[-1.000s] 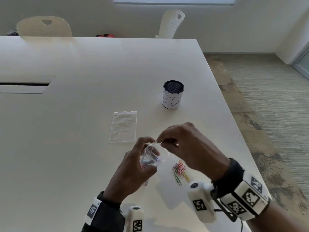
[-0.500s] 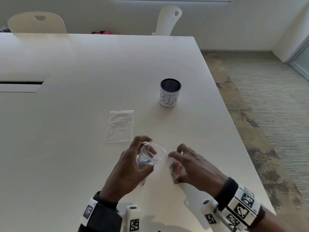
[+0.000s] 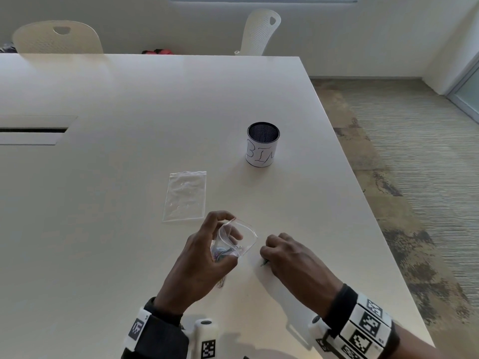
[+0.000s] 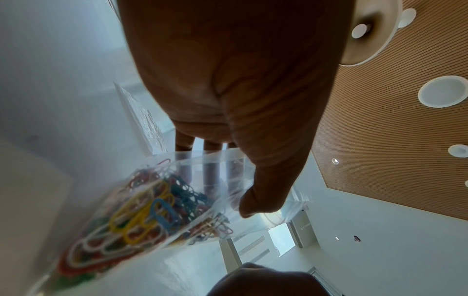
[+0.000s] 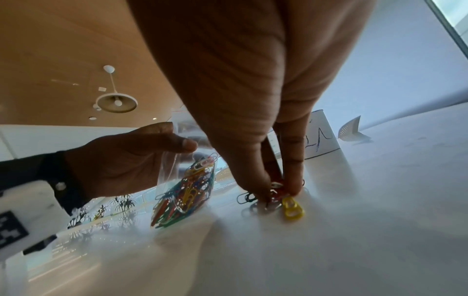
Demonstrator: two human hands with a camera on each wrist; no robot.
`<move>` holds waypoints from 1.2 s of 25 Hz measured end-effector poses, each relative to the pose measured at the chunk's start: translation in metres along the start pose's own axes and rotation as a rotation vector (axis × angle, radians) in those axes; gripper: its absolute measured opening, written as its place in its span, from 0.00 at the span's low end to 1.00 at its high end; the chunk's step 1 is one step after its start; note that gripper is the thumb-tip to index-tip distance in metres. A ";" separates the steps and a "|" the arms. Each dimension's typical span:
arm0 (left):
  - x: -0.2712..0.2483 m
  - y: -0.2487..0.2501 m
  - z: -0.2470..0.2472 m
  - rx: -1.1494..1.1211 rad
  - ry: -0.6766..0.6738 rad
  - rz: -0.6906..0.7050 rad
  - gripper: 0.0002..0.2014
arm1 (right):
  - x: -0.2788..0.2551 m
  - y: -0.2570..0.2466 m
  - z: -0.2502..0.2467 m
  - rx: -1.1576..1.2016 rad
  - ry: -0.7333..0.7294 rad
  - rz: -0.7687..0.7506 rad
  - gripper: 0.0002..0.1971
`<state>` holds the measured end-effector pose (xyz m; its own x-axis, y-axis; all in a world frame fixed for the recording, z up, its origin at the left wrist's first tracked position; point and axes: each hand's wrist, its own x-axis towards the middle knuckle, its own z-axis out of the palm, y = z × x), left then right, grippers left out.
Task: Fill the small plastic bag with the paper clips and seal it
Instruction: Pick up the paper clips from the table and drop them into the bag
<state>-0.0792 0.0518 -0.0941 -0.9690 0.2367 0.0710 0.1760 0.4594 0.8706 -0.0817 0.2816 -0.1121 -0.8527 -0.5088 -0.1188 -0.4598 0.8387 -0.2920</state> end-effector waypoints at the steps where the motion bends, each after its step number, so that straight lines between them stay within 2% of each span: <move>1: 0.000 0.000 0.000 0.003 0.001 0.002 0.31 | 0.000 -0.002 -0.002 -0.008 0.000 -0.001 0.13; 6: -0.001 -0.001 -0.001 0.000 0.007 -0.002 0.31 | 0.005 0.003 -0.009 -0.022 0.017 0.014 0.13; 10: -0.002 -0.001 -0.001 -0.010 0.010 -0.008 0.31 | 0.013 0.025 -0.019 0.140 0.134 0.104 0.08; 12: -0.002 0.000 -0.001 -0.014 0.008 -0.009 0.31 | 0.014 0.035 -0.027 0.327 0.208 0.176 0.06; 15: -0.002 0.000 -0.001 -0.012 0.006 -0.011 0.31 | 0.011 0.038 -0.045 0.782 0.274 0.306 0.06; 17: -0.002 0.000 0.000 -0.009 0.008 -0.008 0.30 | 0.009 0.027 -0.061 1.031 0.280 0.308 0.05; 20: -0.001 0.001 0.001 -0.002 0.007 -0.001 0.30 | 0.008 0.007 -0.079 1.179 0.268 0.249 0.06; 23: -0.001 0.003 0.000 -0.002 0.001 -0.007 0.30 | 0.013 -0.010 -0.083 1.182 0.235 0.146 0.06; 27: -0.003 0.005 -0.001 -0.002 -0.003 -0.030 0.30 | 0.026 -0.024 -0.074 0.811 0.234 0.044 0.06; 30: -0.004 0.006 -0.001 0.016 0.007 -0.022 0.30 | 0.031 -0.027 -0.073 0.734 0.237 0.004 0.07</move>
<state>-0.0749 0.0527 -0.0889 -0.9737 0.2207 0.0557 0.1578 0.4781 0.8640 -0.1137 0.2572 -0.0386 -0.9222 -0.3817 0.0613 -0.2449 0.4541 -0.8566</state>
